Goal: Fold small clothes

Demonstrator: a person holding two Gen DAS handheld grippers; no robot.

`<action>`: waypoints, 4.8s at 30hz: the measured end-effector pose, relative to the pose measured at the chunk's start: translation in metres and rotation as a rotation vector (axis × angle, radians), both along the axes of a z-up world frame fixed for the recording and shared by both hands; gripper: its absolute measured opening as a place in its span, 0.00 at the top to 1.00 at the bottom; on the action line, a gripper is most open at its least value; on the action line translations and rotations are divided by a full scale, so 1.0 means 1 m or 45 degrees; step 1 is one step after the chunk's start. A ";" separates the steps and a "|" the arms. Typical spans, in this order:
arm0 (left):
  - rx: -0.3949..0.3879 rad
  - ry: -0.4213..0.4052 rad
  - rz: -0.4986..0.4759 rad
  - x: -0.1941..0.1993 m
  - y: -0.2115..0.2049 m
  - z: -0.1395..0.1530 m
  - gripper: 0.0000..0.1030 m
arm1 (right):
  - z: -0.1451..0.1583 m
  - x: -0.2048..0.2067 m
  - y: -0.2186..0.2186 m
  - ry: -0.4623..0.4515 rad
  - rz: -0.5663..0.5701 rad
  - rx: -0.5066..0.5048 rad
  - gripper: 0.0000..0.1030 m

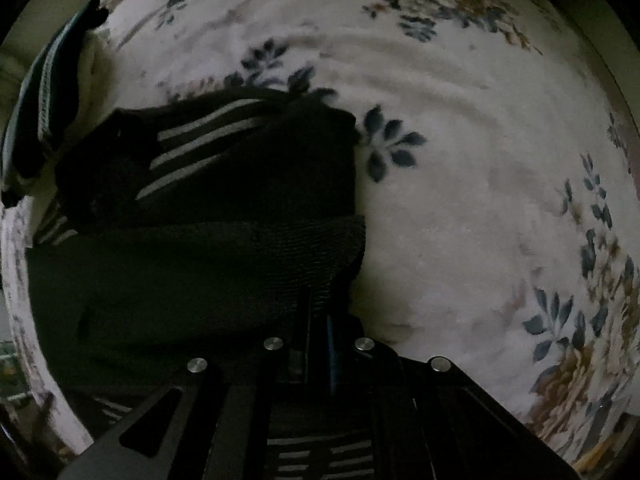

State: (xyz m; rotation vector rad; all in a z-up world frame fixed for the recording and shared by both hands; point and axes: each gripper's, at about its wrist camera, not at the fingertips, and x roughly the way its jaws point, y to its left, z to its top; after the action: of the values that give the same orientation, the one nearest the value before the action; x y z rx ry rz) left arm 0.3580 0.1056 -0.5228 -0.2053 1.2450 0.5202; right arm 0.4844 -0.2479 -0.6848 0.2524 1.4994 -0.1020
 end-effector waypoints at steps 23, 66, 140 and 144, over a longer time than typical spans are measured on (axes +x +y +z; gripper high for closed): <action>-0.711 -0.104 0.275 0.007 0.021 -0.042 0.80 | 0.016 0.122 0.293 0.119 0.723 0.551 0.42; -0.411 0.062 -0.066 -0.060 -0.058 -0.027 0.52 | 0.063 0.018 -0.027 0.049 -0.017 0.162 0.42; -0.124 0.269 -0.410 -0.197 -0.334 0.004 0.00 | -0.043 0.140 -0.093 0.282 0.227 0.588 0.83; -0.261 0.359 -0.571 -0.237 -0.390 -0.010 0.00 | -0.007 0.114 -0.130 0.315 0.308 0.587 0.67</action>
State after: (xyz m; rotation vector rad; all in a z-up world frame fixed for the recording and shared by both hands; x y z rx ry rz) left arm 0.1210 -0.2845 -0.5332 -0.0196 1.5667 0.0311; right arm 0.5986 -0.3778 -0.6920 0.4362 1.7776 0.4246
